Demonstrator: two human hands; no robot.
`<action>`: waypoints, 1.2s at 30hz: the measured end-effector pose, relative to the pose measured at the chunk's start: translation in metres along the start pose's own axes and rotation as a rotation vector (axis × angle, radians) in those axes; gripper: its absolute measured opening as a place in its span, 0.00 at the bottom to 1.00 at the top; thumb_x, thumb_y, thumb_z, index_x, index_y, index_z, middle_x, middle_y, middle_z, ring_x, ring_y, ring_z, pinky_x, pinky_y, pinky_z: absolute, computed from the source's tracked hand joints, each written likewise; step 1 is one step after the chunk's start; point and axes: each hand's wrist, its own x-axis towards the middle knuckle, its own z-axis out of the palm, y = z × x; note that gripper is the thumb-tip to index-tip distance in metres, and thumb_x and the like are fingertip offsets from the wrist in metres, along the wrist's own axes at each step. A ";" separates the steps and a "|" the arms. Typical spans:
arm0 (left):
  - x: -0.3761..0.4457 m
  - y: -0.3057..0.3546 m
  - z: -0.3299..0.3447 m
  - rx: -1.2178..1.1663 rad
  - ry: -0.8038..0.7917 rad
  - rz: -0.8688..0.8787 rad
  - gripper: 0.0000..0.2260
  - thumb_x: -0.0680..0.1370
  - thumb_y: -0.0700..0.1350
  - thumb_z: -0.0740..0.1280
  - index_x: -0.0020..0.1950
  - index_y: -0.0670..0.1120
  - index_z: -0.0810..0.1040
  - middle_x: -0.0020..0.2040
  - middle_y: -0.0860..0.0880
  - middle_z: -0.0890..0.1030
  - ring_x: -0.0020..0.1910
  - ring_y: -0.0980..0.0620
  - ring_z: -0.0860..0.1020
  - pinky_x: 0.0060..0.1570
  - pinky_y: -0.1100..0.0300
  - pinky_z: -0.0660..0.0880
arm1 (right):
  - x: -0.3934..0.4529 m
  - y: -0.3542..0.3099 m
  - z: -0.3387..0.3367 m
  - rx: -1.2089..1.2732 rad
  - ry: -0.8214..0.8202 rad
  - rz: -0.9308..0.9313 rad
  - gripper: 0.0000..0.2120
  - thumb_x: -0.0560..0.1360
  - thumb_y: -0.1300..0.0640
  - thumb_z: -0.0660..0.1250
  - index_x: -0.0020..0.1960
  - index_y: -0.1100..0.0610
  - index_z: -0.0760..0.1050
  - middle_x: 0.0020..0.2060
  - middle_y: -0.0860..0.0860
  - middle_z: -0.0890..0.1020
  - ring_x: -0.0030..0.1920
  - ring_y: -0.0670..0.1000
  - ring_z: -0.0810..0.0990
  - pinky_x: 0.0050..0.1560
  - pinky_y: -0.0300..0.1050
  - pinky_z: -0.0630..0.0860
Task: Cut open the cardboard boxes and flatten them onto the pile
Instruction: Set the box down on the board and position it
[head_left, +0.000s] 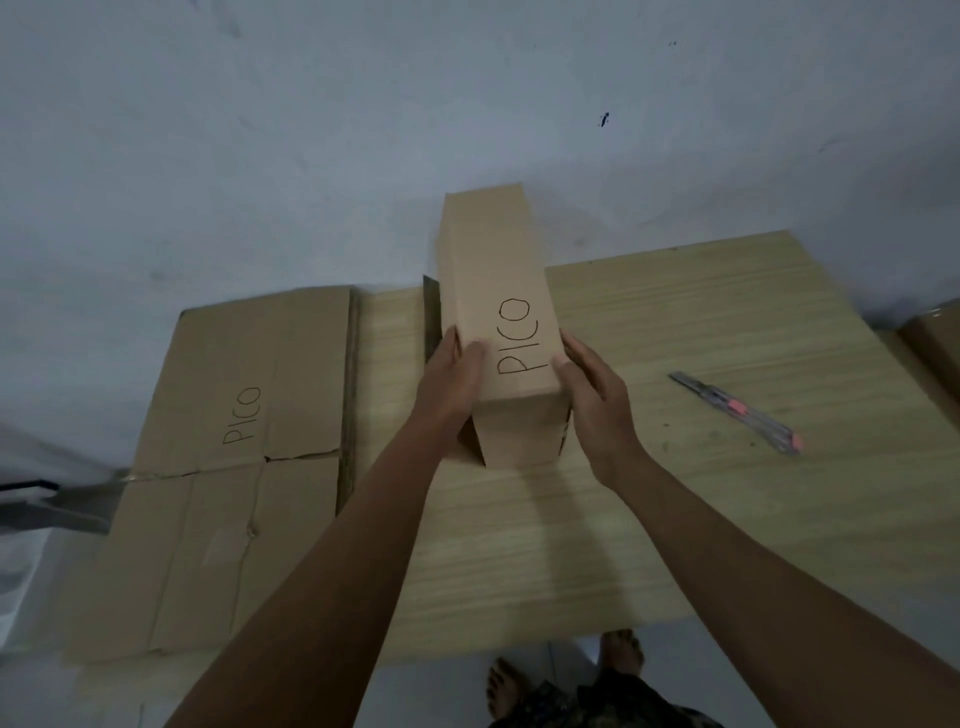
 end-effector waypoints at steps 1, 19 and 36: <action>0.001 0.005 0.003 0.012 0.007 0.011 0.15 0.82 0.56 0.64 0.66 0.54 0.76 0.60 0.56 0.81 0.59 0.54 0.79 0.57 0.57 0.73 | -0.001 0.001 0.001 0.030 -0.012 0.017 0.18 0.82 0.54 0.62 0.71 0.52 0.76 0.65 0.44 0.81 0.67 0.43 0.77 0.71 0.53 0.72; 0.001 -0.050 -0.023 0.015 -0.077 -0.380 0.29 0.70 0.62 0.75 0.68 0.54 0.75 0.65 0.49 0.78 0.60 0.47 0.77 0.59 0.48 0.76 | -0.006 0.043 -0.012 -0.711 0.127 0.033 0.28 0.75 0.42 0.70 0.72 0.50 0.74 0.74 0.50 0.72 0.78 0.55 0.62 0.78 0.58 0.56; -0.009 -0.084 0.058 0.734 0.020 0.255 0.38 0.77 0.55 0.64 0.83 0.47 0.51 0.83 0.41 0.46 0.82 0.43 0.46 0.78 0.42 0.51 | -0.036 0.058 -0.072 -1.047 0.297 0.339 0.38 0.72 0.28 0.63 0.68 0.55 0.69 0.64 0.58 0.72 0.66 0.61 0.71 0.63 0.57 0.70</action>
